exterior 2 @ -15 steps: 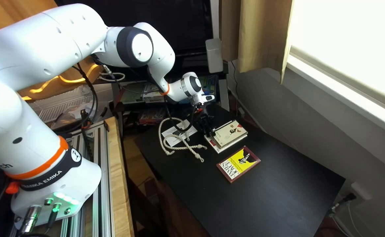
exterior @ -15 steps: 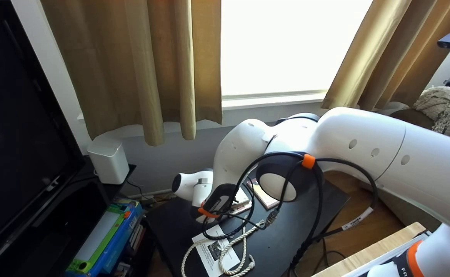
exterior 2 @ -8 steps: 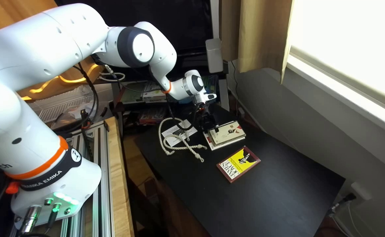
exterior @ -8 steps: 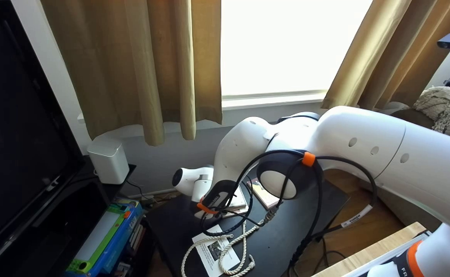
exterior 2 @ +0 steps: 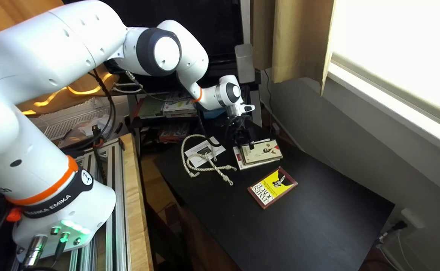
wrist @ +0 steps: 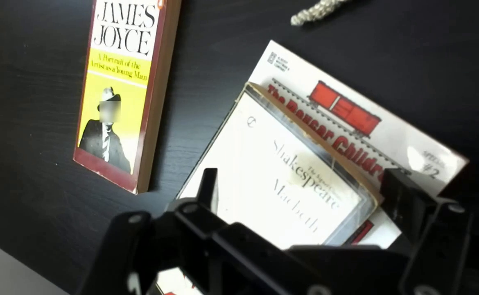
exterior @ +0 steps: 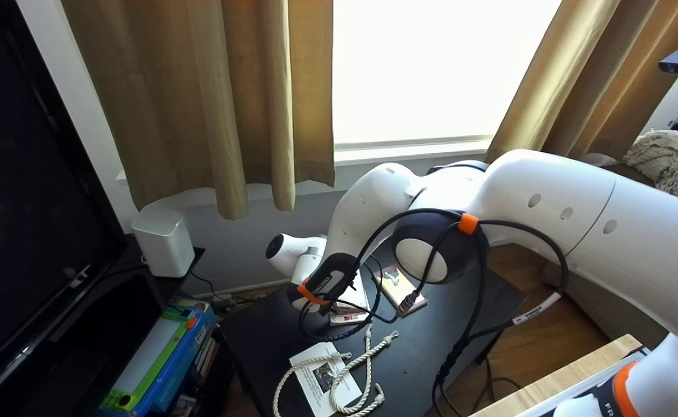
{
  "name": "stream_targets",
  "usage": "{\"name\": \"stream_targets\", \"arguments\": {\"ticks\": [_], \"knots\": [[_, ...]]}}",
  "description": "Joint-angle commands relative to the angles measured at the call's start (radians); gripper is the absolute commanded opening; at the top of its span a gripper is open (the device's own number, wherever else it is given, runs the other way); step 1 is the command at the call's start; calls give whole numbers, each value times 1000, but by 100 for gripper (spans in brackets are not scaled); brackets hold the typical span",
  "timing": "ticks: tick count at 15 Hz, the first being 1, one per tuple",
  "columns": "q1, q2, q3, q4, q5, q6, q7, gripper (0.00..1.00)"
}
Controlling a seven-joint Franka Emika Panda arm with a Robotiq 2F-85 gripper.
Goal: Place the top two books on the left side of the table
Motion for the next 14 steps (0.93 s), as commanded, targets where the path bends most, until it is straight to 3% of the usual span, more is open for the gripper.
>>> {"name": "stream_targets", "arguments": {"ticks": [1,9,13,14], "knots": [[-28,-69,25,-87,32,51,29,100],[-53,-237,39,-283,61,155,103,100],[-27,-363,-11,-470,-7,284,199,100],[6,-384,-59,-510,-9,342,212,100]]}}
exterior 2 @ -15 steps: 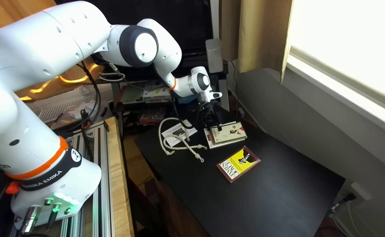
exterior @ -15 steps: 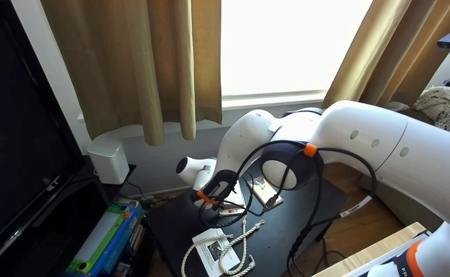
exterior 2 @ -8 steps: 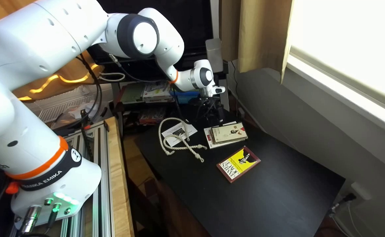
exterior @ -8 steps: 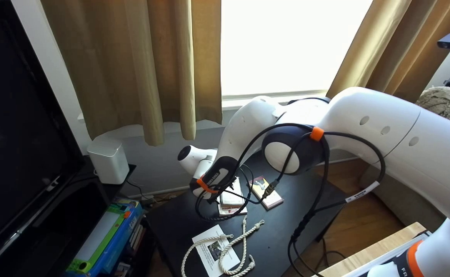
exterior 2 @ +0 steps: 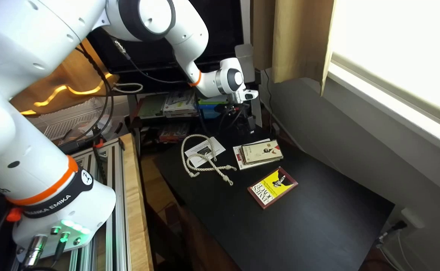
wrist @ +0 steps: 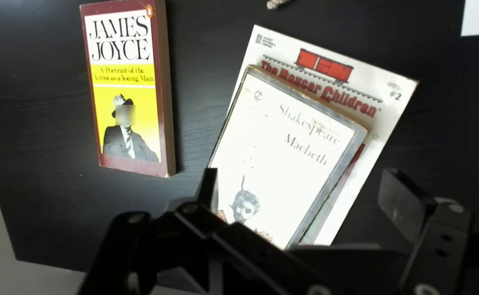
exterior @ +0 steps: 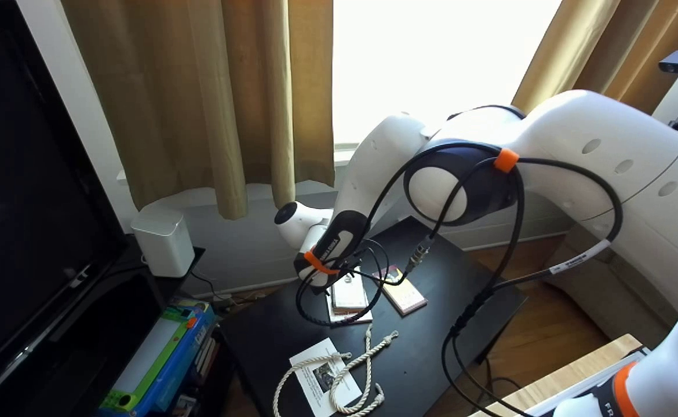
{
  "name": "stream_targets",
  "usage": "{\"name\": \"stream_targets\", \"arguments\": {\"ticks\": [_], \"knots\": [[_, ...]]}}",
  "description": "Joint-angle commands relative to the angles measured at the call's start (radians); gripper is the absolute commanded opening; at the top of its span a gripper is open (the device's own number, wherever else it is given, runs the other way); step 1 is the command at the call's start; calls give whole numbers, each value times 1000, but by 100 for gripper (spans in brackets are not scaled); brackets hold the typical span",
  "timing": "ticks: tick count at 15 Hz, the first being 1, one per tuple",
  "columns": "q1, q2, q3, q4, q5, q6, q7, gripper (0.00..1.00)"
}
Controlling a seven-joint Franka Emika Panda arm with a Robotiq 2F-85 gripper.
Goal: Place the top two books on the left side of the table
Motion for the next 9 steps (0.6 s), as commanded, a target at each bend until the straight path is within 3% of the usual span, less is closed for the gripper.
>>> {"name": "stream_targets", "arguments": {"ticks": [1,4,9], "knots": [[69,-141,-104,-239,-65,189,84,100],[111,-215,-194,-385,-89,359,157,100],[137,-331,-272,-588,-22,527,183,100]]}}
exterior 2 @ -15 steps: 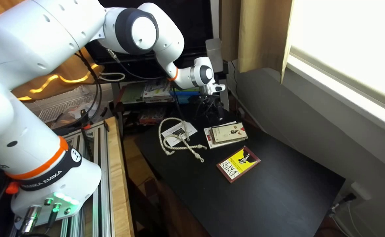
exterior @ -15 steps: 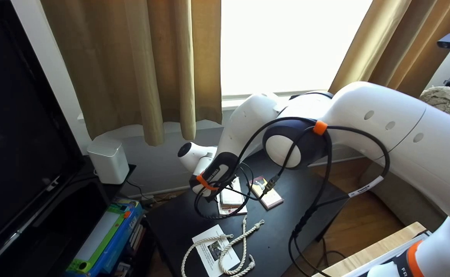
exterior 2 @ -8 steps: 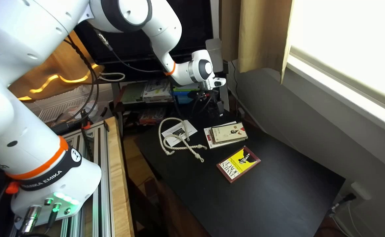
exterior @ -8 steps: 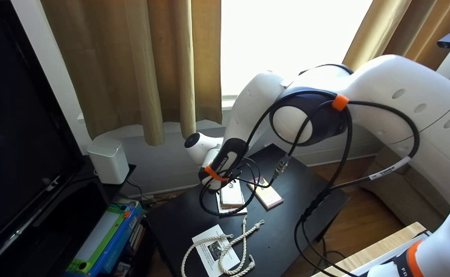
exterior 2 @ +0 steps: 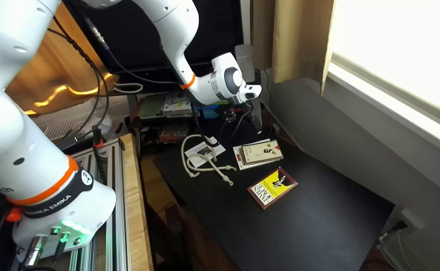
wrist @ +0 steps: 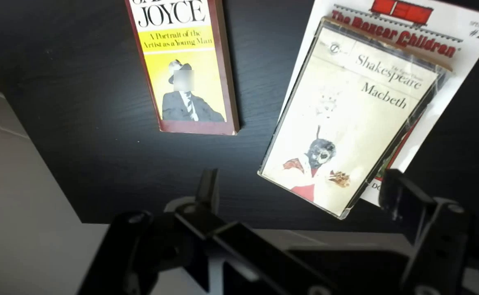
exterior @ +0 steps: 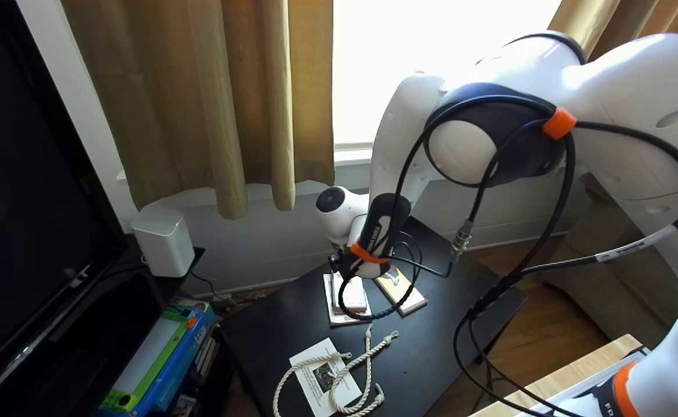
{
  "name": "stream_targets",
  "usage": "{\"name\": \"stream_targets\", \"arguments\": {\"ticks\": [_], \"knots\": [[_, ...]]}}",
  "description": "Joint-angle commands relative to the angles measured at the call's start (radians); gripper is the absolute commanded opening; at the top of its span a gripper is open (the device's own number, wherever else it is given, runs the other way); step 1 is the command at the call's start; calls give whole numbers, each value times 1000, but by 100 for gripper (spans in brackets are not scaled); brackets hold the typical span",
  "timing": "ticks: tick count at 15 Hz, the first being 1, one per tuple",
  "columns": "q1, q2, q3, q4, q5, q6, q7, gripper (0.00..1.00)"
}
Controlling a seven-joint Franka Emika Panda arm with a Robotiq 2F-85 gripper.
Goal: Place the top two books on the left side of the table
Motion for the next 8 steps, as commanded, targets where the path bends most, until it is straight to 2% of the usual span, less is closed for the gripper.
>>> {"name": "stream_targets", "arguments": {"ticks": [1,8], "knots": [[36,-114,-50,-184,53,89,15,100],[-23,-246,-15,-337,173,128,-79,100]]}}
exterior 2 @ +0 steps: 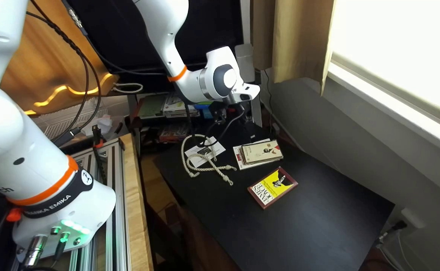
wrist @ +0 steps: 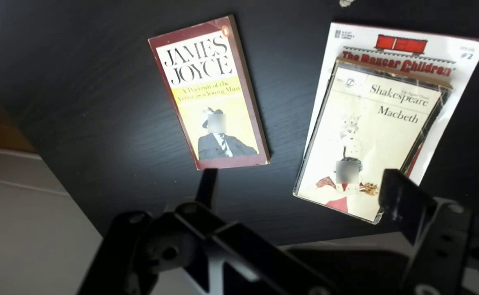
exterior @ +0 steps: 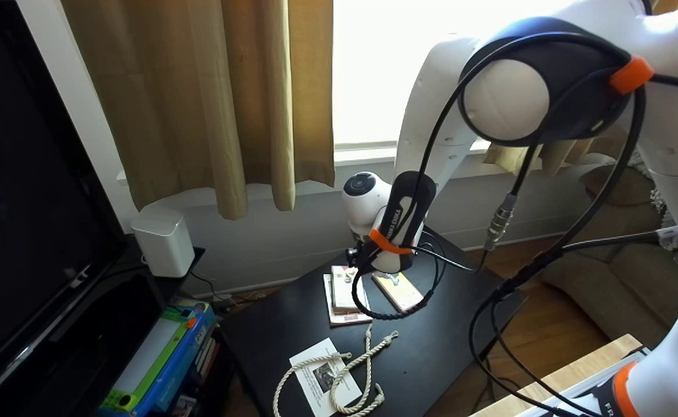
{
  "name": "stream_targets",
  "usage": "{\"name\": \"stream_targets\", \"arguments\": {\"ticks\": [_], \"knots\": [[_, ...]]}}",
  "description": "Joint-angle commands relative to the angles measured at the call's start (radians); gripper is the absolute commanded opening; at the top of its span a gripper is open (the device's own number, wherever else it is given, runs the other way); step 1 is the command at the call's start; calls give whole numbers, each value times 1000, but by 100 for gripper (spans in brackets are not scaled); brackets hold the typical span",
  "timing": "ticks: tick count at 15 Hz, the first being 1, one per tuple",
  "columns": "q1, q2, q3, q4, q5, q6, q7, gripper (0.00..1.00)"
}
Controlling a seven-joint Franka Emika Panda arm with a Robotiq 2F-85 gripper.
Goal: Place the top two books on the left side of the table
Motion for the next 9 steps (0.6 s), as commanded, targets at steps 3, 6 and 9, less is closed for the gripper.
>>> {"name": "stream_targets", "arguments": {"ticks": [3,6,9], "knots": [[-23,-98,13,-125,82,62,-80,100],[5,-68,-12,-89,102,47,-87,100],[3,-76,-12,-99,107,52,-94,100]]}}
